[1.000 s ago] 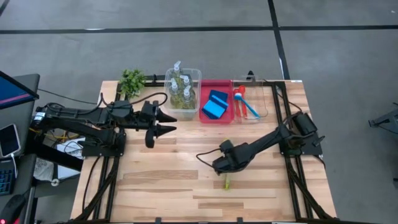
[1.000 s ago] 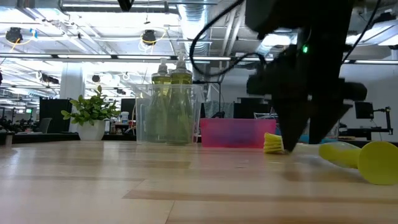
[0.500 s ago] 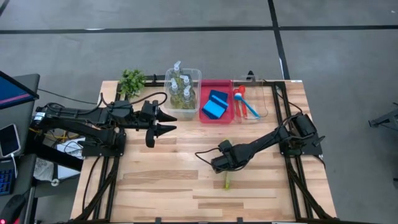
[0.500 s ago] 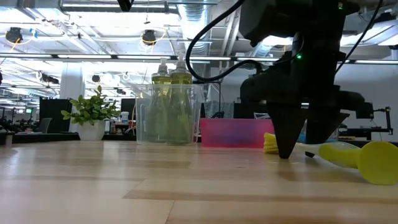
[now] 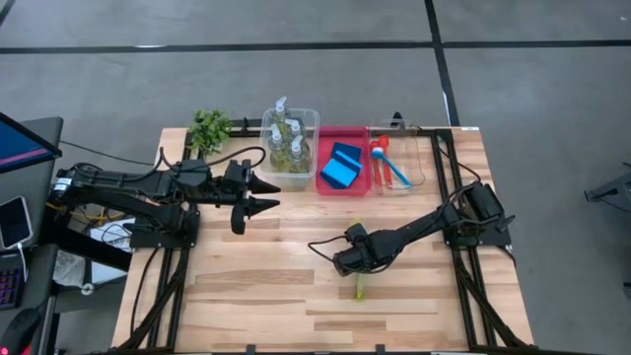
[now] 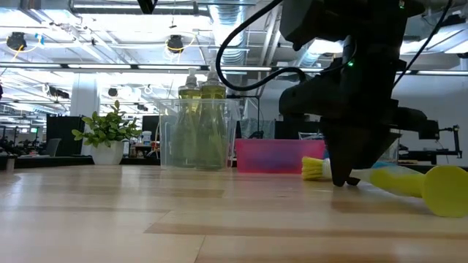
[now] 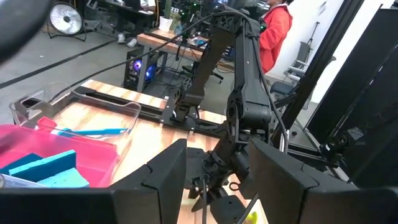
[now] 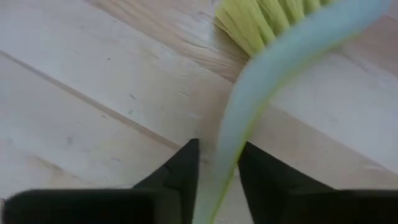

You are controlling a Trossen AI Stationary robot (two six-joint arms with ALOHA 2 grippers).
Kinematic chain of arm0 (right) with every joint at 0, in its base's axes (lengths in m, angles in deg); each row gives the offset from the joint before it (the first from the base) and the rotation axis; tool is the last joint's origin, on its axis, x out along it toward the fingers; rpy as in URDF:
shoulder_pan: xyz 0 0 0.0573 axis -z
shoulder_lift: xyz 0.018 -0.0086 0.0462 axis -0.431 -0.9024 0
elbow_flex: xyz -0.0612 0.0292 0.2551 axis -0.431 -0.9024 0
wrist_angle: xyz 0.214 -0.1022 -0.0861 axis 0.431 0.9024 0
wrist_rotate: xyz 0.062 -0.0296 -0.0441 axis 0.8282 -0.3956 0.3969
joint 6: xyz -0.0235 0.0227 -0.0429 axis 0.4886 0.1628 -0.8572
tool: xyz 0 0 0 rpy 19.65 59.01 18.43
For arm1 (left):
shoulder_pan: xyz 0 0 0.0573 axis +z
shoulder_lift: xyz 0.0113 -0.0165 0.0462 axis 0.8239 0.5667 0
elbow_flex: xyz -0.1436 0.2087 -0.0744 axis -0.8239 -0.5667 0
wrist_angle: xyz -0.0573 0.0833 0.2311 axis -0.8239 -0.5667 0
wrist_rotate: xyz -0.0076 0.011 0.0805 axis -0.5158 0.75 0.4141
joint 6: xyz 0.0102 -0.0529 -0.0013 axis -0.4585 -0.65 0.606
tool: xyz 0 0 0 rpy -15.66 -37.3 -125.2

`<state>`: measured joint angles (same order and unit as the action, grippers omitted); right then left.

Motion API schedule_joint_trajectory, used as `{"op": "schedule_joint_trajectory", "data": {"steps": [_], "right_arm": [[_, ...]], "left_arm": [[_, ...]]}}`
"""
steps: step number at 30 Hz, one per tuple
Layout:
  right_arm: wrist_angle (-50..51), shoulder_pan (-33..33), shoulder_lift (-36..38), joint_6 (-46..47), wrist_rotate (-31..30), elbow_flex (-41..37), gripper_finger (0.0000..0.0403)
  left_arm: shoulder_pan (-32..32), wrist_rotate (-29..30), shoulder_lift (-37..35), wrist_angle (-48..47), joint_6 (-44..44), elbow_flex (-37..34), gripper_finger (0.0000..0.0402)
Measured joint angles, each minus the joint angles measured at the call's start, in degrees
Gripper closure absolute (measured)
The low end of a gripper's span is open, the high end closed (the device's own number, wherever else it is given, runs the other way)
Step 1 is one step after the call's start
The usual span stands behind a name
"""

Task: Pick & Place Kitchen Sink Supplies
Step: Put the green dish brush into the transparent bin

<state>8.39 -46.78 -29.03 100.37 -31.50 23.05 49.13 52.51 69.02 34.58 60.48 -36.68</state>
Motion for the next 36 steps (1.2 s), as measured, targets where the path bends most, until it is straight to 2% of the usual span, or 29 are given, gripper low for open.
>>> {"op": "schedule_joint_trajectory", "data": {"steps": [6, 12, 22, 31, 36], "right_arm": [[0.0, 0.0, 0.0, 0.0, 0.2, 0.0, 0.0371], [0.4, -0.1, 2.6, -0.1, 0.1, -0.1, 0.0371], [-2.8, -0.3, 12.5, -5.7, -1.6, -0.2, 0.0369], [-7.9, -0.4, 22.8, -14.0, -14.3, -0.2, 0.0365], [-7.8, 0.1, 29.4, -20.7, -26.4, -0.2, 0.0369]], "left_arm": [[0.0, 0.0, 0.0, -0.3, 0.0, 0.0, 0.023], [0.0, 0.0, 0.0, -0.5, -0.2, 0.0, 0.023], [0.0, 0.0, 0.0, -0.9, -0.2, 0.0, 0.023], [0.0, 0.0, 0.0, -1.3, -0.2, 0.0, 0.023], [0.0, 0.4, 0.0, -1.4, -0.2, 0.0, 0.023]]}}
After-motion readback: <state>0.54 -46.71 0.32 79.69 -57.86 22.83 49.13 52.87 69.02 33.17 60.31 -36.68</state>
